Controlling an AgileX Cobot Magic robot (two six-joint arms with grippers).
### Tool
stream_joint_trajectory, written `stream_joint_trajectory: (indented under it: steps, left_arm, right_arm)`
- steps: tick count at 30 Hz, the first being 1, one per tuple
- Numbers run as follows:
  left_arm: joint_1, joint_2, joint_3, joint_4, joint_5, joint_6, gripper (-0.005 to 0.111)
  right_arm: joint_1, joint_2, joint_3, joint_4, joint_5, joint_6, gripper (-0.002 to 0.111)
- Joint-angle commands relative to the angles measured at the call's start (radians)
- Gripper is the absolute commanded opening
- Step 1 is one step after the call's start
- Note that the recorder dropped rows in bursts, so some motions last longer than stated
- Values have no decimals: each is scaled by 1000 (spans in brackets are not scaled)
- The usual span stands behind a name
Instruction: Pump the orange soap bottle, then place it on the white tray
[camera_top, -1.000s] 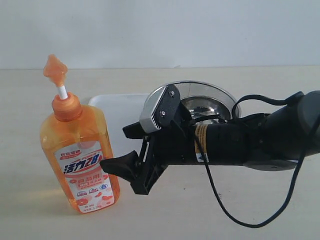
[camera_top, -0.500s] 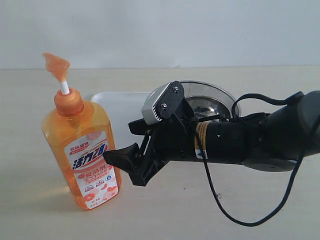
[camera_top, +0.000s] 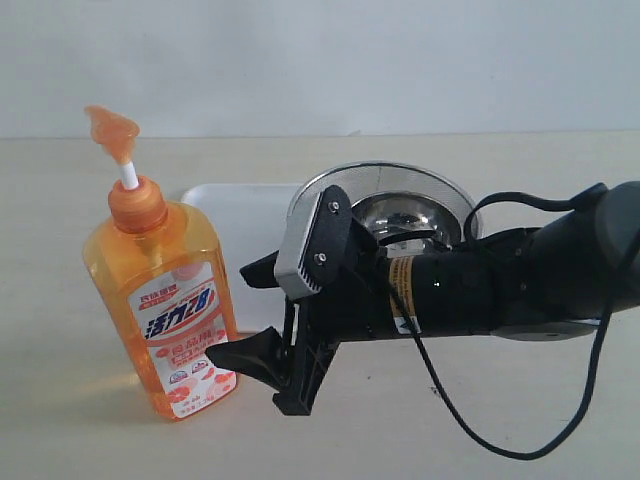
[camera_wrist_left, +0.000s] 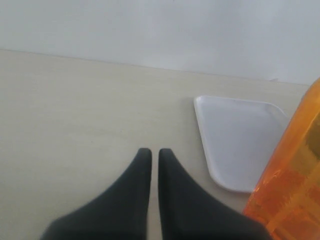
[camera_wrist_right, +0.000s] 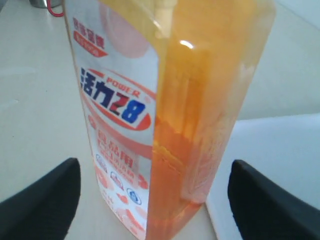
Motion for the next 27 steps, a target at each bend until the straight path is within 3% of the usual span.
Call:
stream_joint_trajectory:
  steps: [1,21,27]
  left_arm:
    - [0,-4,4,-2,-7,4,5]
    - [0,-4,4,2,-10,90,5]
    - [0,-4,4,-79,-144,85,5]
  right_arm:
    - [0,-3,-4,-4,-42,-46,73]
    - [0,-3,-4,118,-42,-101,73]
    - [0,-3,-4,118,-20,-148,73]
